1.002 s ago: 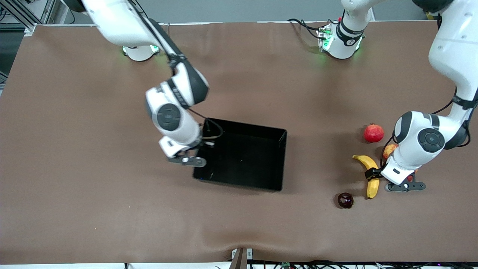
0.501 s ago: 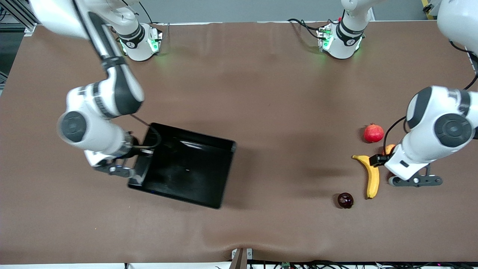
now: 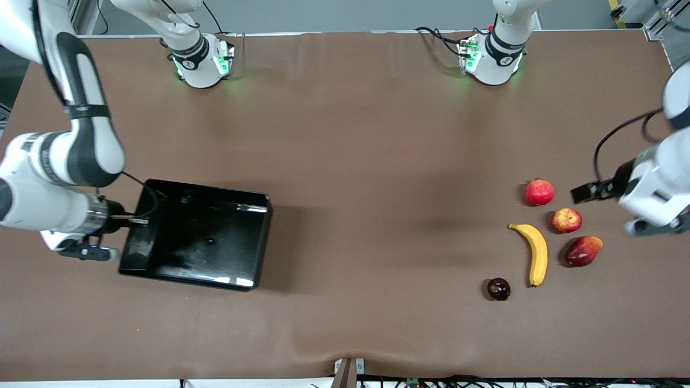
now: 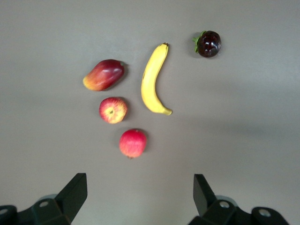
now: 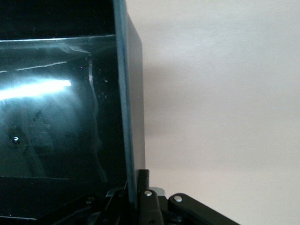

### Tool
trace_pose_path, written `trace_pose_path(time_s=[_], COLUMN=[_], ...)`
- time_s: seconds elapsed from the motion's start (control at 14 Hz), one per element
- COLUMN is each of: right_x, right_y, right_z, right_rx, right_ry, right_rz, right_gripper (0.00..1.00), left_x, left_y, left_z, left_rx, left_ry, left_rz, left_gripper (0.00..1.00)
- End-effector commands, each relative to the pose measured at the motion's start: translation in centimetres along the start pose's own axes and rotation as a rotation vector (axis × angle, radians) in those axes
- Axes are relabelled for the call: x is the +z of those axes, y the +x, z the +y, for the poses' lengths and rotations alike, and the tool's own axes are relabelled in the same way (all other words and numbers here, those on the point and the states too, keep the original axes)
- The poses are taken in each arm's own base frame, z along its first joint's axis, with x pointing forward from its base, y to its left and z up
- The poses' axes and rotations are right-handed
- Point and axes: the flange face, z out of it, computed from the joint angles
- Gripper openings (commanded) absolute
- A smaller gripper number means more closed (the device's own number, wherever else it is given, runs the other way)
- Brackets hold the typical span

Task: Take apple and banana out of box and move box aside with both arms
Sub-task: 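Slide the box away with the right gripper while the left gripper withdraws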

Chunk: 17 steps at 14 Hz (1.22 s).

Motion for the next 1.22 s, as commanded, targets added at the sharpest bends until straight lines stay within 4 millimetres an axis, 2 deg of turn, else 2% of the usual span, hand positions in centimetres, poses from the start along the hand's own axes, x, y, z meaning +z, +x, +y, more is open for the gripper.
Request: trace_pose_path(time_s=[0.0,0.21,0.36,0.43,0.5,0.57,0.72,0.86,1.15], right_x=[-0.9,0.1,2.7,4.0,4.8,5.2,6.4,7.8,9.8], right_y=[-0.7,-1.0,-0.4,-0.1,0.1,0.3,0.7,1.1,1.3], right_z=[4.1,8.0,10.8,12.3,13.2,13.9,15.8,17.7,20.1], right_rx=[-0.071,-0.072,-0.041,-0.020,-0.007,-0.007,-0.058,-0.080,-0.056], right_ry=[0.023,0.032,0.042,0.046,0.048,0.046,0.046,0.045,0.046], right_rz=[0.003,-0.012,-0.028,-0.026,-0.023,-0.015,0.009,0.030,0.046], right_gripper=[0.00,0.00,0.00,0.00,0.00,0.00,0.00,0.00,0.00], left_x=[-3.3,-4.2,-6.0,-6.5,-6.9,-7.4,-7.5,-7.9,-7.8], left_y=[-2.9,-3.6,-4.9,-5.2,-5.6,-6.4,-7.6,-8.8,-10.4], left_z=[-0.9,-1.4,-2.1,-3.4,-3.6,-4.9,-5.9,-5.3,-5.8], left_rx=[-0.001,0.019,0.037,0.018,0.030,0.023,0.012,0.017,0.009], left_ry=[0.008,-0.001,-0.009,-0.014,-0.029,-0.042,-0.068,-0.069,-0.063], left_rz=[0.010,0.009,0.037,0.043,0.045,0.045,0.033,0.013,-0.016], left_gripper=[1.00,1.00,1.00,1.00,1.00,1.00,1.00,1.00,1.00])
